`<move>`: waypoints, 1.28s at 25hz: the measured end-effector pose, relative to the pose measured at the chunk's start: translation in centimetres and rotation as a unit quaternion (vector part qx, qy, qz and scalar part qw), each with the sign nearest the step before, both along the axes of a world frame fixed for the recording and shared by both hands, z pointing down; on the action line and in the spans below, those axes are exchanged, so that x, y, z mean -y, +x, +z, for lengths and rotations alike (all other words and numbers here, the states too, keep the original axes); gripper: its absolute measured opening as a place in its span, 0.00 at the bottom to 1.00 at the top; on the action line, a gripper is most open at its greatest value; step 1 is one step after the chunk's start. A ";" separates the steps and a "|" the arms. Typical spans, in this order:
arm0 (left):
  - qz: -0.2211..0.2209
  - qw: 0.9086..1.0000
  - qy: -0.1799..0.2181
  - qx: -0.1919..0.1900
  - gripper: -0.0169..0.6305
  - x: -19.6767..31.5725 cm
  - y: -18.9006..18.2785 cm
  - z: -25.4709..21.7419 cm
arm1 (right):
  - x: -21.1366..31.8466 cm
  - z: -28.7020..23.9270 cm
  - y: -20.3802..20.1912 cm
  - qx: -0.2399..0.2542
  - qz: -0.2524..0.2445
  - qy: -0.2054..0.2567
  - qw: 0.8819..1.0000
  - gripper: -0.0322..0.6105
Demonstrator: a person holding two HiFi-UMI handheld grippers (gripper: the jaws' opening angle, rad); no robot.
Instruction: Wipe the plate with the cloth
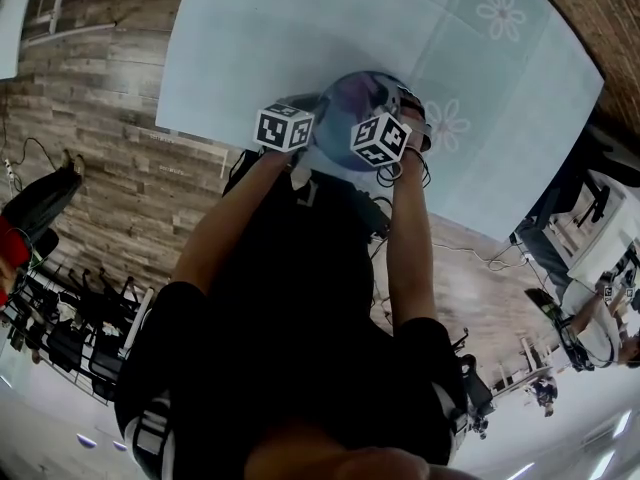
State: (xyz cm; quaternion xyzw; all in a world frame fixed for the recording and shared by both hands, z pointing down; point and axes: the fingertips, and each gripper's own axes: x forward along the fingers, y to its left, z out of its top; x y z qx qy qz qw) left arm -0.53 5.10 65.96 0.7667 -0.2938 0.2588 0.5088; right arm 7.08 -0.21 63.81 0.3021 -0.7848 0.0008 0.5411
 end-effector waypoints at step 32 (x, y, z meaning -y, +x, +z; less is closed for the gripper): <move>-0.001 1.000 0.002 0.003 0.10 0.1 -0.1 0.3 | -4.6 0.1 0.5 0.025 0.020 -0.010 0.999 0.15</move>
